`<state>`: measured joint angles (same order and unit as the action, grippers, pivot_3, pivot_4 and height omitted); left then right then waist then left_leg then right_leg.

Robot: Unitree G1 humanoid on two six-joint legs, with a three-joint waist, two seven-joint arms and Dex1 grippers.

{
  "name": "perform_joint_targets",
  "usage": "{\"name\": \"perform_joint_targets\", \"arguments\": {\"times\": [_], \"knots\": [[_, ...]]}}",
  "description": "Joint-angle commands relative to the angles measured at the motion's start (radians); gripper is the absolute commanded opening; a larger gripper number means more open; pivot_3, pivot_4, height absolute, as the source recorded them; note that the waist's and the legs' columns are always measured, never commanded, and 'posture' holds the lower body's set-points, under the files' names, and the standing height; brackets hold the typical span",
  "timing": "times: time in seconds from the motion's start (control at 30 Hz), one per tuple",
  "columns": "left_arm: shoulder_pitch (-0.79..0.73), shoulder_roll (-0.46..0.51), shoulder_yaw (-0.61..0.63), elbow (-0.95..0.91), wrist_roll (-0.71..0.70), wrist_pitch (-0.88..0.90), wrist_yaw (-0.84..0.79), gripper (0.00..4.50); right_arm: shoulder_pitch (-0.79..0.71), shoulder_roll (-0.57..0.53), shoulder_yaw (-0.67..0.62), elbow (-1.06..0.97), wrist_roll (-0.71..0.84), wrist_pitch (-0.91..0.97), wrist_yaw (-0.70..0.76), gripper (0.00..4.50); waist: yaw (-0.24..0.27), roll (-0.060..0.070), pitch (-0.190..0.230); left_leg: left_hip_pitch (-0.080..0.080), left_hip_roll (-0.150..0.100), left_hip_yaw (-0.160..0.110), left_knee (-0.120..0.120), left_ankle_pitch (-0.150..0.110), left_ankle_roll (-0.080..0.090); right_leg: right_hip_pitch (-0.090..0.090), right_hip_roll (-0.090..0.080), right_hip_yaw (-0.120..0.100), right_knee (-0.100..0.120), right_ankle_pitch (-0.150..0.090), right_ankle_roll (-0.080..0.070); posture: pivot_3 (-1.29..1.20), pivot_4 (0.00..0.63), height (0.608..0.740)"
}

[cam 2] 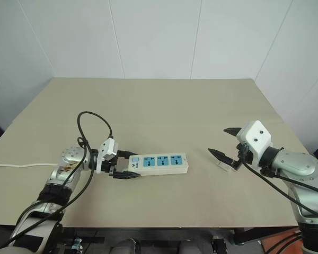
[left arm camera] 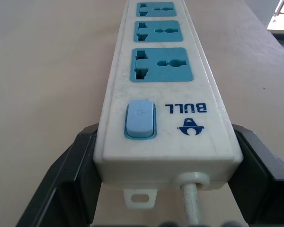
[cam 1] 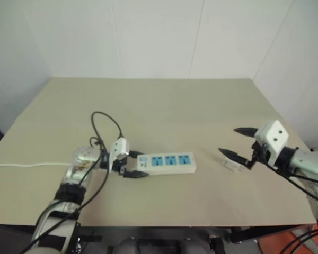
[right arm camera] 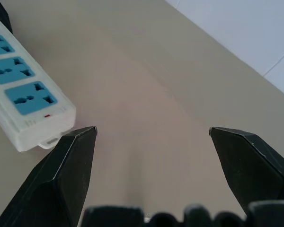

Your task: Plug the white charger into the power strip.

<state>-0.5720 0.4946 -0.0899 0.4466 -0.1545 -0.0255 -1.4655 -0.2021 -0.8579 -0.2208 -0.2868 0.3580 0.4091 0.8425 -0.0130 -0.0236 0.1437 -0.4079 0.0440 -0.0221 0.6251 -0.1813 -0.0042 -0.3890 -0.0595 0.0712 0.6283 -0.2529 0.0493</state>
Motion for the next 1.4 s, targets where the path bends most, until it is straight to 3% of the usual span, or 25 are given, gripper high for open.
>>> {"name": "perform_joint_targets", "arguments": {"times": [0.03,0.3,0.6,0.73,1.0,1.4], "knots": [[0.027,0.016,-0.012,-0.107,-0.042,0.038,-0.004,3.29,-0.077,-0.077,-0.036,-0.039,0.105,0.237,0.004,4.5,-0.001,0.0,0.0,0.0,0.0,0.0,0.0,0.0,0.0,0.0,0.0,0.0,0.0,0.0,0.0,0.0,0.15,0.74],[0.072,0.026,-0.045,-0.138,-0.027,0.045,0.021,3.29,-0.365,-0.214,0.156,0.028,0.137,0.634,0.01,4.5,-0.002,0.001,0.0,0.0,0.001,0.0,0.0,0.0,0.0,-0.001,0.0,0.0,0.0,0.0,-0.001,0.0,0.15,0.74],[0.138,0.011,-0.072,-0.143,-0.012,0.013,0.094,3.29,-0.68,-0.257,0.516,0.13,0.04,0.828,0.104,4.5,0.002,0.001,0.0,-0.005,0.002,0.001,-0.001,0.0,0.0,-0.007,0.0,0.0,0.0,-0.001,-0.002,0.0,0.15,0.74],[0.159,0.004,-0.082,-0.165,-0.018,0.014,0.108,3.29,-0.745,-0.274,0.656,0.143,-0.016,0.816,0.179,4.5,0.005,0.001,0.0,-0.007,0.001,0.001,0.0,0.0,0.0,-0.009,0.0,0.0,0.0,-0.001,-0.002,0.0,0.15,0.74],[0.18,-0.007,-0.098,-0.152,-0.004,-0.04,0.132,3.29,-0.781,-0.255,0.809,0.229,-0.143,0.728,0.274,4.5,0.004,0.002,0.0,-0.007,0.001,0.001,0.001,0.0,0.0,-0.01,0.0,0.0,0.001,0.0,-0.002,0.0,0.15,0.74],[0.172,-0.002,-0.114,-0.075,-0.006,-0.11,0.096,3.29,-0.817,-0.143,0.838,0.429,-0.288,0.606,0.335,4.5,0.002,0.005,-0.002,-0.007,0.001,0.001,0.001,0.0,0.0,-0.009,0.0,0.0,0.002,0.0,-0.002,0.0,0.15,0.74]]}}
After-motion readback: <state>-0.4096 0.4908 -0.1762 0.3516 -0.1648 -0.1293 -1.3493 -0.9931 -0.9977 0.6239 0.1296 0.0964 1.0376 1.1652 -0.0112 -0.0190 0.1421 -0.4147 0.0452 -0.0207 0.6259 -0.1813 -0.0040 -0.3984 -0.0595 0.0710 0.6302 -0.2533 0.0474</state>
